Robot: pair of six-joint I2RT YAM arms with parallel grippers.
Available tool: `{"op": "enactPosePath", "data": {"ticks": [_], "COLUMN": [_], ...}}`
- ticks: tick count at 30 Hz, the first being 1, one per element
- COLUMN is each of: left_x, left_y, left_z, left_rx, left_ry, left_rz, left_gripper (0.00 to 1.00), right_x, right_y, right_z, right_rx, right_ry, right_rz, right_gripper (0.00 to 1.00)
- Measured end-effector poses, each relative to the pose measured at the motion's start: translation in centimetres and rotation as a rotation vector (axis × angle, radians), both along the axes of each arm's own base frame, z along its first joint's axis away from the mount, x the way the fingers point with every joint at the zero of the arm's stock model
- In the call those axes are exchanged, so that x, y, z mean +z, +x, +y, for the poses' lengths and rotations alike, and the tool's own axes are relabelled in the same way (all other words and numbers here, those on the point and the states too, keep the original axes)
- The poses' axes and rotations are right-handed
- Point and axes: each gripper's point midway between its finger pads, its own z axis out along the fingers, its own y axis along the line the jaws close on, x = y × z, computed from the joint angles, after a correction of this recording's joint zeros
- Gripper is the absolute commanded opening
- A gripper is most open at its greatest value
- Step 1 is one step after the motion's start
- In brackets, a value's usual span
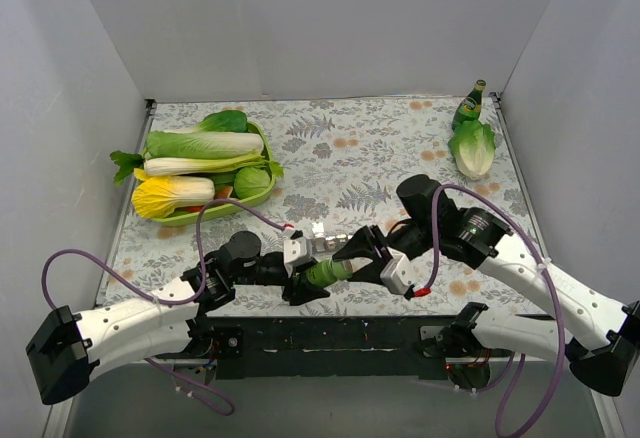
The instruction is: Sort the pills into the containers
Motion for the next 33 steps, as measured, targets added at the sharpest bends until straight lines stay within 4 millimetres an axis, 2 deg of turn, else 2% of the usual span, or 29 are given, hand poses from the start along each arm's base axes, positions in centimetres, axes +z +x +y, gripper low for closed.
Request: {"op": "enactPosePath", "data": {"ticks": [5,8,10,13,15,17,18,21,23,26,29,33], "left_x": [-0.7,-0.8,-0.7,-0.1,0.3,0.6,0.6,0.7,0.8,1.0,1.0,1.1], "left_y": [-0.1,0.0,0.1,0.4,0.7,0.9,1.0,1.4,1.6,1.8,2.0,2.2], "left_z": [0.2,0.4,0.5,0.6,0.7,0.8,0.8,0.8,0.9,1.0,1.1,1.2], "left_rx": [0.0,0.009,0.022,0.046,0.063,0.08,0.086,0.112,0.129,0.15,0.169,0.186], "left_ry": [0.027,0.033,0.031,0.016,0.005,-0.003,-0.005,-0.014,-0.021,-0.04,-0.056,-0.063], "left_rz": [0.016,0.017,0.013,-0.002,-0.011,-0.017,-0.017,-0.015,-0.014,-0.011,-0.004,0.002], "left_gripper": [0.0,0.0,0.0,0.0,0.0,0.0,0.0,0.0,0.0,0.0,0.0,0.0], "right_x": [0.5,1.3,1.7,1.0,-0.8,-3.8,-5.4,-12.2,-15.8,-19.7,-21.9,-23.5], "right_y": [0.2,1.4,3.9,9.9,13.8,18.1,19.6,23.1,23.8,24.2,24.3,24.5], "right_z": [-0.1,-0.4,-0.9,-2.8,-4.8,-7.7,-8.9,-13.7,-16.6,-19.8,-21.7,-23.7], "right_rx": [-0.031,-0.121,-0.262,-0.574,-0.77,-0.985,-1.064,-1.314,-1.428,-1.545,-1.614,-1.692], "right_ry": [-0.003,-0.01,-0.014,-0.049,-0.092,-0.164,-0.206,-0.392,-0.513,-0.673,-0.776,-0.857], "right_rz": [0.035,0.116,0.194,0.348,0.463,0.598,0.657,0.865,0.964,1.045,1.04,1.002], "right_gripper": [0.33,0.32,0.33,0.34,0.34,0.34,0.34,0.37,0.38,0.42,0.47,0.58]}}
